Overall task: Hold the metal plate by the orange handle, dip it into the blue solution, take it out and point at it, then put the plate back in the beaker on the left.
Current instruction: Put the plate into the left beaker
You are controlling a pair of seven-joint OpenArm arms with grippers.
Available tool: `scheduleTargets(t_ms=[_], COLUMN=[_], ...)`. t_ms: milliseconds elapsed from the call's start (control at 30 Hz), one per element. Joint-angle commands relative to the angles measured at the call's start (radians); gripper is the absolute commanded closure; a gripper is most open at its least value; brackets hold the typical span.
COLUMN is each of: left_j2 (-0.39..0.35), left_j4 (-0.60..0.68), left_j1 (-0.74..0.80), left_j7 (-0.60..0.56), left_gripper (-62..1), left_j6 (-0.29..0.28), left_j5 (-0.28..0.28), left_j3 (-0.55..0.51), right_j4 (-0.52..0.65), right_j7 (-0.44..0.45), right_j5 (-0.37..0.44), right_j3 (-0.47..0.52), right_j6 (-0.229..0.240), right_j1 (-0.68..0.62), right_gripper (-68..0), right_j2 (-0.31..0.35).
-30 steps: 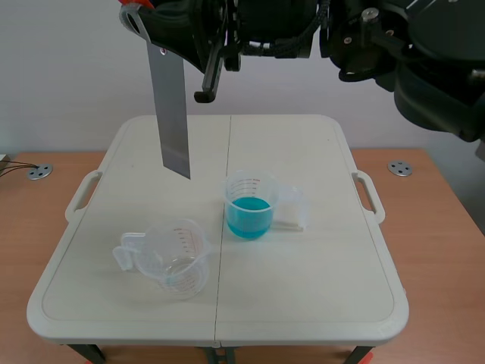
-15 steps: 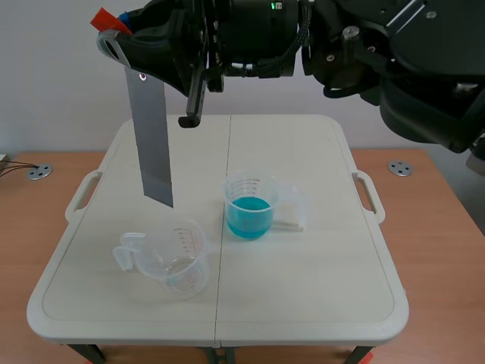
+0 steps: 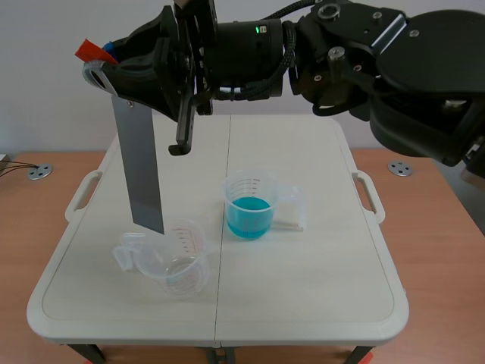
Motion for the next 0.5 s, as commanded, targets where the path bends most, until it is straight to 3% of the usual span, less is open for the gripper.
scheduleTargets(t_ms=[0,467], left_j2=[-0.006,-0.006], left_j4=[0.010,0.010], left_j1=[0.007,0.000], left_j7=[-0.002,-0.003], left_gripper=[-3.2,-3.2], left_j6=[-0.008,-0.009], left_j5=[-0.005,-0.006], left_j3=[0.002,0.002], right_j4=[0.021,0.020], right_j7=[0.015,-0.019], right_j5=[0.014,0.011], right_j3=[0.005,0.005], right_j6=[0.006,0.006], right_j1=[0.003,-0.068], right_gripper=[-1.3,-1.3], right_j2=[-0.006,-0.005])
